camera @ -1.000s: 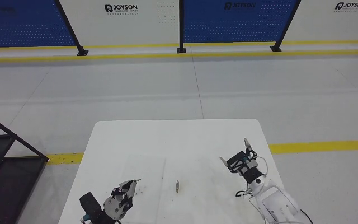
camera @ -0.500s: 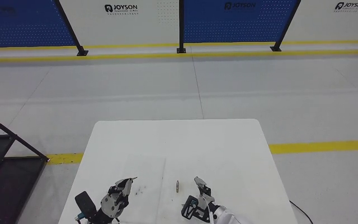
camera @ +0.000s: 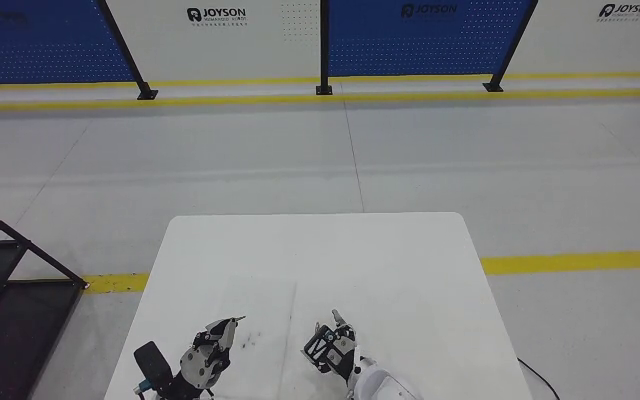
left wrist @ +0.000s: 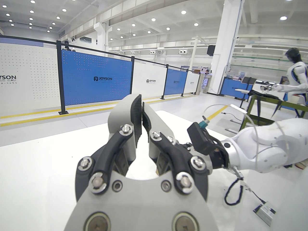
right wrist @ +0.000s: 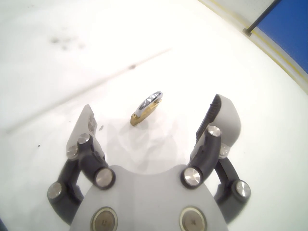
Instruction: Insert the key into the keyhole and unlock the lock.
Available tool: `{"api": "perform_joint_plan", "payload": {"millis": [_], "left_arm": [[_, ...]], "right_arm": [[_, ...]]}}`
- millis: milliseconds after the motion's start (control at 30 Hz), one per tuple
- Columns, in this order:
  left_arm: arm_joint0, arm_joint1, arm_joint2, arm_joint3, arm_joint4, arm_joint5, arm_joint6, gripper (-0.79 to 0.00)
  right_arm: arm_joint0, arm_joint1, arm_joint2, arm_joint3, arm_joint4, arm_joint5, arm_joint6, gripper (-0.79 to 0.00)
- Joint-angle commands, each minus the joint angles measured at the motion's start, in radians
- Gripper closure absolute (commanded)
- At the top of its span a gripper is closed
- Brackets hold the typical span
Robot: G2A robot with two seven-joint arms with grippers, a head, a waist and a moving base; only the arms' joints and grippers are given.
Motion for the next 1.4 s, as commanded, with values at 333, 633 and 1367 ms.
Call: {"api": "perform_joint_plan", "payload": {"millis": [333, 633, 1367], "left_arm": [[0.000, 0.000, 0.000, 0.000, 0.000, 0.000, 0.000, 0.000], [0.000, 0.000, 0.000, 0.000, 0.000, 0.000, 0.000, 0.000], [0.000, 0.000, 0.000, 0.000, 0.000, 0.000, 0.000, 0.000]], "right_arm": [[0.029, -0.020, -0.035, 0.072, 0.034, 0.029, -0.033, -0.240], [0.023, -0.021, -0.033, 0.082, 0.030, 0.043, -0.058, -0.132], [-0.149, 0.091, 0.317, -0.200, 0.259, -0.523, -0.360, 0.000]]}}
